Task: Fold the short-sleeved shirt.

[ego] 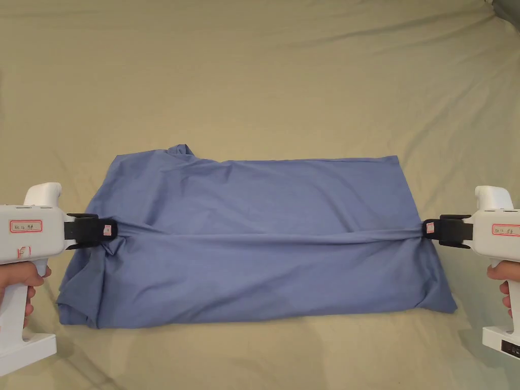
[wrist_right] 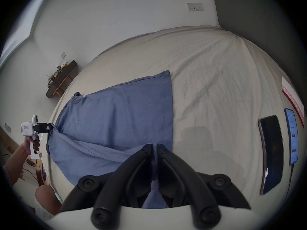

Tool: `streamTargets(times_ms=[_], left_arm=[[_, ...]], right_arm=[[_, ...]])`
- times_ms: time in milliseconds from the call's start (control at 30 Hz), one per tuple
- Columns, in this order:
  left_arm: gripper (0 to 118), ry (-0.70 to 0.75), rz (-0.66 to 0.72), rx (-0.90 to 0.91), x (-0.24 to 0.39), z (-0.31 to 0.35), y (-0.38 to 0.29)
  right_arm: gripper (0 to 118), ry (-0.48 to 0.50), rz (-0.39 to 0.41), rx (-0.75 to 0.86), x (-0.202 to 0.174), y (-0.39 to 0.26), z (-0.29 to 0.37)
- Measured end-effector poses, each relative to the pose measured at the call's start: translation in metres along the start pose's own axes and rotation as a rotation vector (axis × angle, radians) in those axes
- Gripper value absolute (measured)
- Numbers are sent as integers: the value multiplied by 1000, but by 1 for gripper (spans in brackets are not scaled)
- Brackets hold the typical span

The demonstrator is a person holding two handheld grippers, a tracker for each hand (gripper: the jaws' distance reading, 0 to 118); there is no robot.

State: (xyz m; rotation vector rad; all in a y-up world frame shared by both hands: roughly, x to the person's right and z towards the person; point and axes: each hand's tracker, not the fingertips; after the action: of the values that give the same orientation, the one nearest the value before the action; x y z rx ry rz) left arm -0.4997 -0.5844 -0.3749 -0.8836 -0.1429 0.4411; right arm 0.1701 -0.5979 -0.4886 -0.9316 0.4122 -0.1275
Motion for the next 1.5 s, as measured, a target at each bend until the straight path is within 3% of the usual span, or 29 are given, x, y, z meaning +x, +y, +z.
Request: streamTargets(times_ms=[133, 200, 300, 367, 433, 567, 633, 667, 700, 733, 800, 833, 867, 1167, 1300, 1500], left_arm=[[1, -2, 29, -16, -7, -7, -5], [9, 0, 50, -7, -12, -7, -7], [62, -16, 106, 13, -19, 0, -12], [77, -19, 135, 46, -22, 12, -15], [91, -10, 146, 88, -27, 31, -19], [96, 14, 175, 165, -37, 77, -33], [96, 16, 189, 175, -37, 103, -46], [95, 8, 177, 197, -35, 118, -56], [90, 9, 166, 212, -32, 129, -66], [69, 19, 159, 221, -28, 142, -80], [10, 18, 136, 243, -19, 165, -110], [1, 27, 107, 243, -14, 174, -127], [0, 70, 77, 244, -7, 181, -146], [0, 11, 80, 225, 11, 236, -264], [0, 33, 57, 210, 12, 231, -267], [0, 42, 4, 233, 6, 194, -233]], right_arm=[[5, -19, 25, -19, -1, -3, -12], [10, -38, 34, -24, -2, -7, -16], [60, -66, -1, 7, 4, -12, -13], [88, -48, -53, 50, 9, -15, -3], [104, -69, -82, 106, 14, -19, 13], [104, -56, -141, 161, 16, -34, 57], [101, -37, -130, 181, 11, -50, 83], [92, -33, -116, 204, 3, -60, 98], [75, -24, -106, 226, -1, -69, 110], [47, -18, -103, 241, -5, -83, 124], [18, -20, -107, 253, -13, -109, 145], [8, -9, -110, 264, -16, -124, 156], [0, -11, -108, 264, -19, -139, 166], [0, -15, -136, 264, -20, -264, 228], [0, 3, -174, 265, -14, -281, 243], [0, -23, -168, 298, -10, -267, 255]])
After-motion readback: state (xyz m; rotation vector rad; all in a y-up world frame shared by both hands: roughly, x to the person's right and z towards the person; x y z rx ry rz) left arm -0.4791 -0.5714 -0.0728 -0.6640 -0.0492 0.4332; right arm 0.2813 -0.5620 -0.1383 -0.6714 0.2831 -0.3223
